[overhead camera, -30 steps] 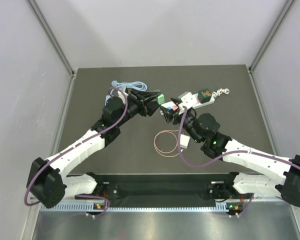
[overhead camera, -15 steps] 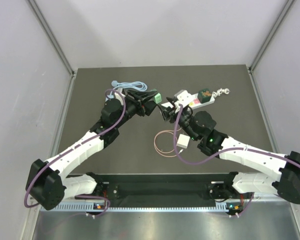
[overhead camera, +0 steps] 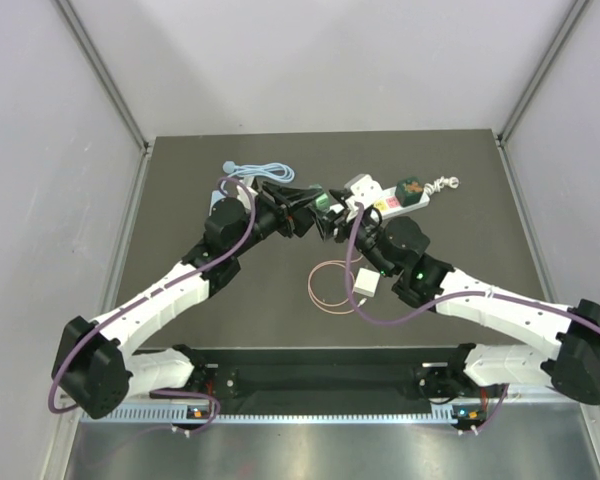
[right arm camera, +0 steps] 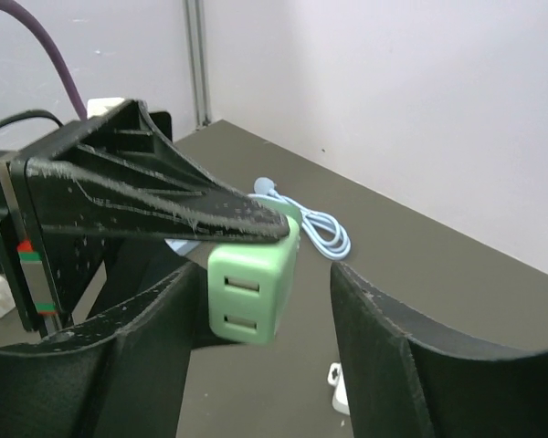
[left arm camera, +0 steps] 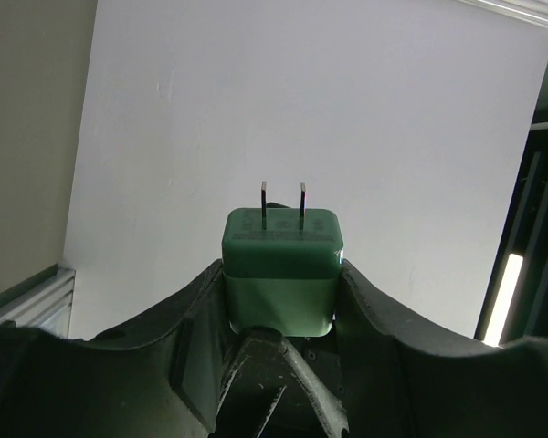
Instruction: Insert the plug
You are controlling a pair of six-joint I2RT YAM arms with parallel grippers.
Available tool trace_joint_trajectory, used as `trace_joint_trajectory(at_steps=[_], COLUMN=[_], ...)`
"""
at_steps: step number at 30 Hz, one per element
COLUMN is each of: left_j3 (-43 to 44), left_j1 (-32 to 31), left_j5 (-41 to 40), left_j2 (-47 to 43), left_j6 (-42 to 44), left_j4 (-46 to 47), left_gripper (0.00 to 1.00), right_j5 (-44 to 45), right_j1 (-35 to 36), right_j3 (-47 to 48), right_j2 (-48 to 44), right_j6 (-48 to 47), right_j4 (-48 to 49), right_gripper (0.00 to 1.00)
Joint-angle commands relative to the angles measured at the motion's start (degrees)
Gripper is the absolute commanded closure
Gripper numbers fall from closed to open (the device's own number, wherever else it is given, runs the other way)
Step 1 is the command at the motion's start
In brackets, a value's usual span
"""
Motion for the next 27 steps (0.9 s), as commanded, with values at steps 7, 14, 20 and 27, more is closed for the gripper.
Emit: trace_joint_trajectory(at_steps=[7, 14, 20, 27], left_j3=[0.9, 2.7, 2.8, 3.9], left_j1=[-0.2, -0.2, 0.1, 1.0], left_j5=[2.1, 4.9, 2.4, -6.8], left_j2=[-0.7, -0.4, -2.2, -3.0], left_j6=[0.6, 10.7, 22.0, 38.2], left_j4=[6.2, 5.4, -3.8, -18.9], left_gripper=[1.0, 0.25, 0.18, 0.19], right_j5=[-0.4, 6.5, 9.2, 4.2], right_j1=[0.6, 0.6, -3.0, -12.4], right_j3=[4.5, 6.0, 5.8, 5.5], right_j2=[2.6, 1.9, -0.5, -4.7], right_j6=[0.8, 4.3, 12.2, 23.8], right_j4=[2.0, -3.2, -15.9, -35.0], right_gripper=[0.82, 1.0, 1.0, 1.0])
